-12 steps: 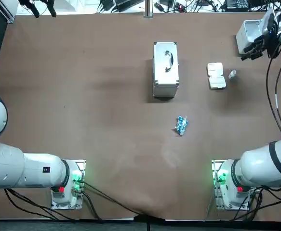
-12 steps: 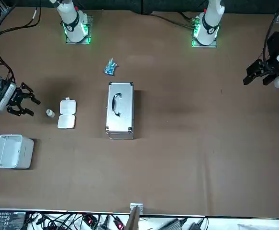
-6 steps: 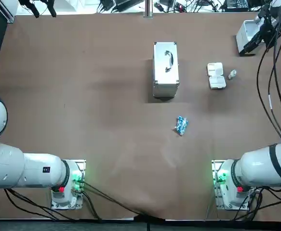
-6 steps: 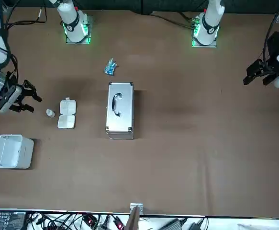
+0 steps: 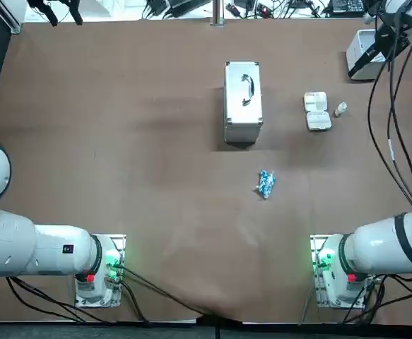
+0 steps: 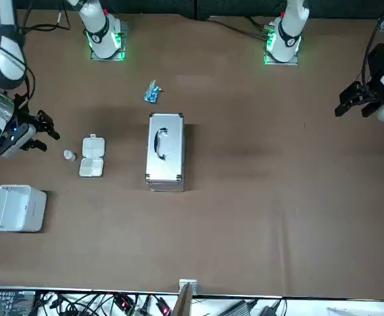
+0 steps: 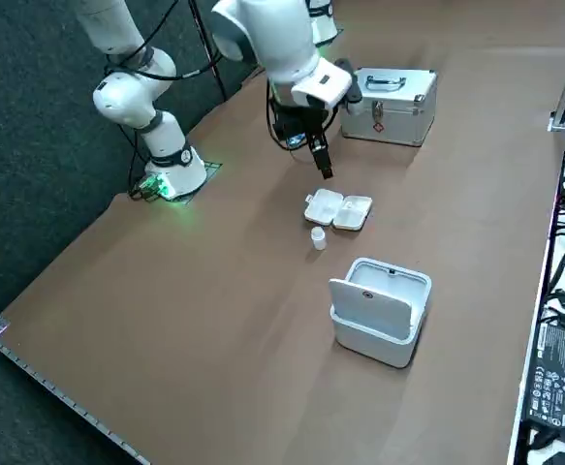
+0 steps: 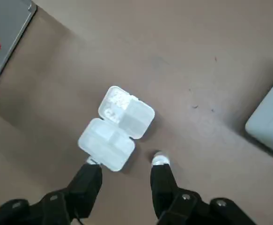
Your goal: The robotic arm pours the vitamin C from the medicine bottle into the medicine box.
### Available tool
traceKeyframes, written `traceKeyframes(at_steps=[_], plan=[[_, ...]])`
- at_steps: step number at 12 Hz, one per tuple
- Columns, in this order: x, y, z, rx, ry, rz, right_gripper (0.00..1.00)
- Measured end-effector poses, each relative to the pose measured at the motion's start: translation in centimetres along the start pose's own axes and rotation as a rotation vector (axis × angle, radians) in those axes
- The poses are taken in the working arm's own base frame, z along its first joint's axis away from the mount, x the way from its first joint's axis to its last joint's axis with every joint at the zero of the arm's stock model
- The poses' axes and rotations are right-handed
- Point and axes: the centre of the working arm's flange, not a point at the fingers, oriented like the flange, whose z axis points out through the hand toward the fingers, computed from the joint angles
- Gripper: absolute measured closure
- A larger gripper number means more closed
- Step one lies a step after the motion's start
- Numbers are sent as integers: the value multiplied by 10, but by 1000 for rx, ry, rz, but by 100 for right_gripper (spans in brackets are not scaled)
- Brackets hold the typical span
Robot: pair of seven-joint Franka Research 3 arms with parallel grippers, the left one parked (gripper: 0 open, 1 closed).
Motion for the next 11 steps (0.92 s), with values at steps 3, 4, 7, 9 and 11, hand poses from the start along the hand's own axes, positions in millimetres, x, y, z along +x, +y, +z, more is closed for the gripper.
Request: traceKeyframes(at_steps=[3,4,7,9,11], plan=[[23,-45,-24,-22,-69,118,33],[27,-55,-33,-21,-82,151,33],[42,-72,-76,-51,-130,240,33],[51,-81,-105,-76,-149,289,33],[58,-87,-126,-95,-147,337,33]])
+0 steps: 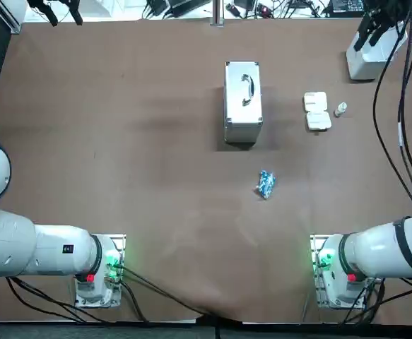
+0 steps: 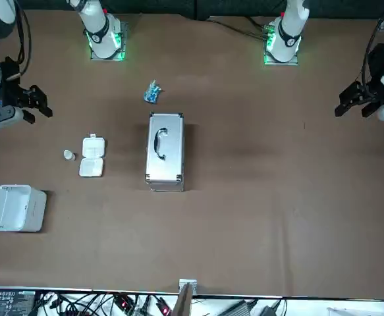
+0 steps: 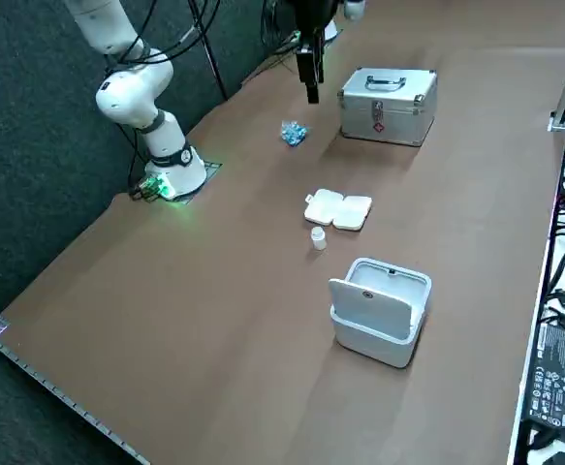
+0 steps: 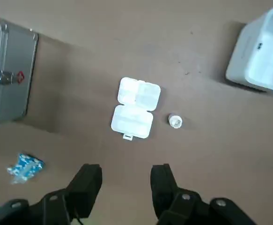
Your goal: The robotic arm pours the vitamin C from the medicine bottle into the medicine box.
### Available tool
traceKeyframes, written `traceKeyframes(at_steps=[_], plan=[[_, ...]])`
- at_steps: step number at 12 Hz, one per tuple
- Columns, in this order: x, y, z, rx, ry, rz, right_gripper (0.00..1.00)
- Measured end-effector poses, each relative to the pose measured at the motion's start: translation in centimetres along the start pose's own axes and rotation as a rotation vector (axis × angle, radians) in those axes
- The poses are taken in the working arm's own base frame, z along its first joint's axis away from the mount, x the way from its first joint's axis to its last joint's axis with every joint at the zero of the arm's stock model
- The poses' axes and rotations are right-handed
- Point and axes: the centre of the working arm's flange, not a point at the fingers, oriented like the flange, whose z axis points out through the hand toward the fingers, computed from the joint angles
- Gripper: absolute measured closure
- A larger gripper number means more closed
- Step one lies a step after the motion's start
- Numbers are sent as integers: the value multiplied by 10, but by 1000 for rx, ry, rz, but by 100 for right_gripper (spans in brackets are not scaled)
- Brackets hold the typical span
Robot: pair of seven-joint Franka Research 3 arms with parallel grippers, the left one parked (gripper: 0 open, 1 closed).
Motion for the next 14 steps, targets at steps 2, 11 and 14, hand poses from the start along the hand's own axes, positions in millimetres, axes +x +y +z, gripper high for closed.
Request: traceKeyframes(at_steps=[2,11,14], plan=[[0,-2,-17,-3,-1,59,33],[9,20,-40,-12,-1,204,33],[5,17,-49,-10,-8,227,33]])
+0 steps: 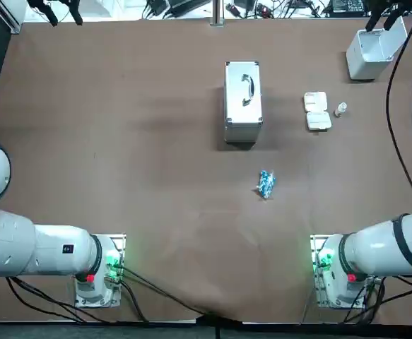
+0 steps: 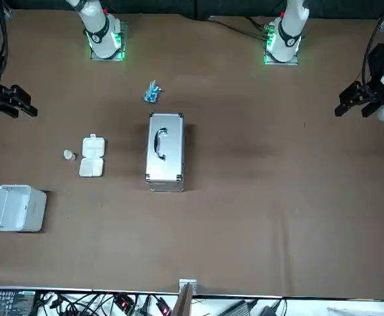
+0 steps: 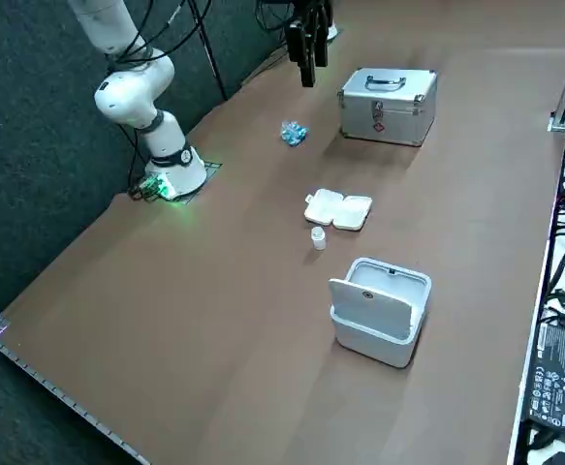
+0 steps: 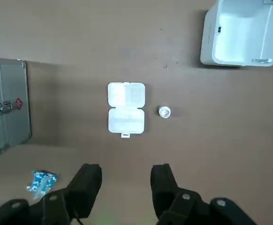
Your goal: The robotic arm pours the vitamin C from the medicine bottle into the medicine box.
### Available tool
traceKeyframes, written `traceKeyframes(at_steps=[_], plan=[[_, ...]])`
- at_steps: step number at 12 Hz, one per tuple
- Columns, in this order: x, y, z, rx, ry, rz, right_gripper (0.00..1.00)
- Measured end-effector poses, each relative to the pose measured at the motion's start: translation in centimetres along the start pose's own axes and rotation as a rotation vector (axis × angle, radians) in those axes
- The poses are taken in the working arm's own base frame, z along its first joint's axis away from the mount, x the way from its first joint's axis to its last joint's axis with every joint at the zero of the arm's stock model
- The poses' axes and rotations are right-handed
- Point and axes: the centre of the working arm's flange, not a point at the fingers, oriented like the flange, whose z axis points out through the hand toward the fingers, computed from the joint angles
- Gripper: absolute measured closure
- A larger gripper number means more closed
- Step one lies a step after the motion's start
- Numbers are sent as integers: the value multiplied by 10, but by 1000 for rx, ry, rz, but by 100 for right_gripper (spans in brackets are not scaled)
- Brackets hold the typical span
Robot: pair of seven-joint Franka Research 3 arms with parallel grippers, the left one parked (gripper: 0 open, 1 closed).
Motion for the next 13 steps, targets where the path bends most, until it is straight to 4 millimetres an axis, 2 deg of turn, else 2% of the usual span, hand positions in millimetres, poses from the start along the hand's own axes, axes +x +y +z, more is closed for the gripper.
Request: traceKeyframes(at_steps=[7,13], plan=[[-4,1,-26,-3,40,89,33],[-1,-1,-30,-21,64,78,32]])
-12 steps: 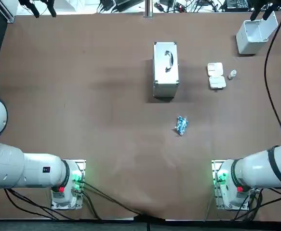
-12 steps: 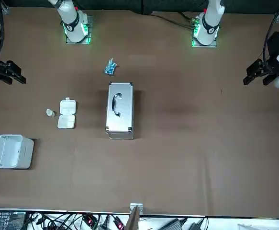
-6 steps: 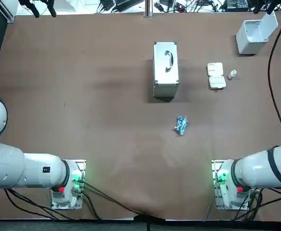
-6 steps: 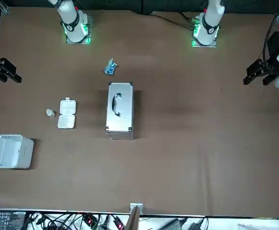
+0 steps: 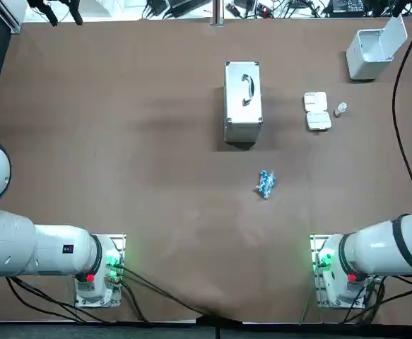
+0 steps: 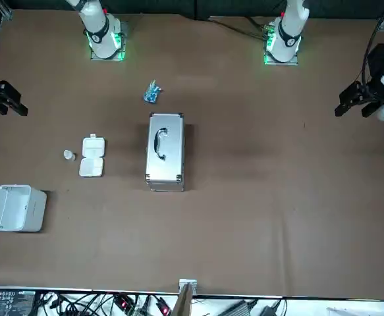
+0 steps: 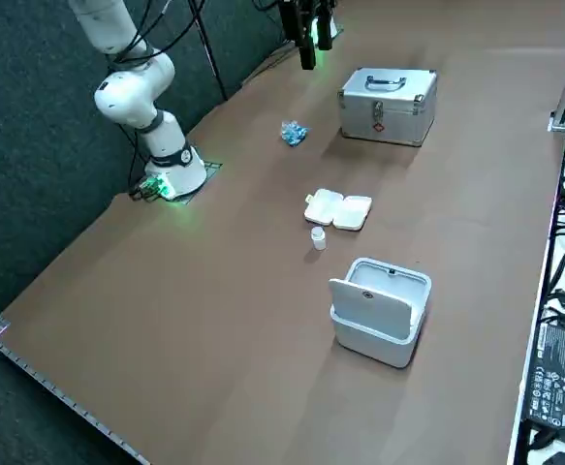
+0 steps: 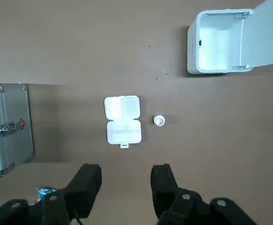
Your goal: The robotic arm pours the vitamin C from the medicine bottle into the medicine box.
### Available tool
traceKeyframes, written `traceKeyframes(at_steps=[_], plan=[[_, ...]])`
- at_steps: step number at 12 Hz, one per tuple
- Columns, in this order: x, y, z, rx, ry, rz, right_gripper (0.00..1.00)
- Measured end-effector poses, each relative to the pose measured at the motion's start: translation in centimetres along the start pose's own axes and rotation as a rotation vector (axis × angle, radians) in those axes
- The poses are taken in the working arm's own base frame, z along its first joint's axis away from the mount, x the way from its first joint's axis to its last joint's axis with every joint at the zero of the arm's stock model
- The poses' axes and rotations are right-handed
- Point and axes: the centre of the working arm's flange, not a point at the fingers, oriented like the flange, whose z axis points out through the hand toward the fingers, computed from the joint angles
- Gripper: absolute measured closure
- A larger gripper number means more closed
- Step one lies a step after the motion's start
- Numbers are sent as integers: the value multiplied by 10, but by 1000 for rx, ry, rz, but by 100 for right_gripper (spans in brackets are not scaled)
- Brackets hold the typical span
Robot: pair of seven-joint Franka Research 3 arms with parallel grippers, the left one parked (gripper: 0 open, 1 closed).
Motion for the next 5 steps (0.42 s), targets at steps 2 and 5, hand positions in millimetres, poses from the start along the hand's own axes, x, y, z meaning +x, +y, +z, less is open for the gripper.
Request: traceKeyframes(at_steps=[2,5], plan=[[1,0,-1,0,6,0,32],[1,0,-1,-1,13,0,32]])
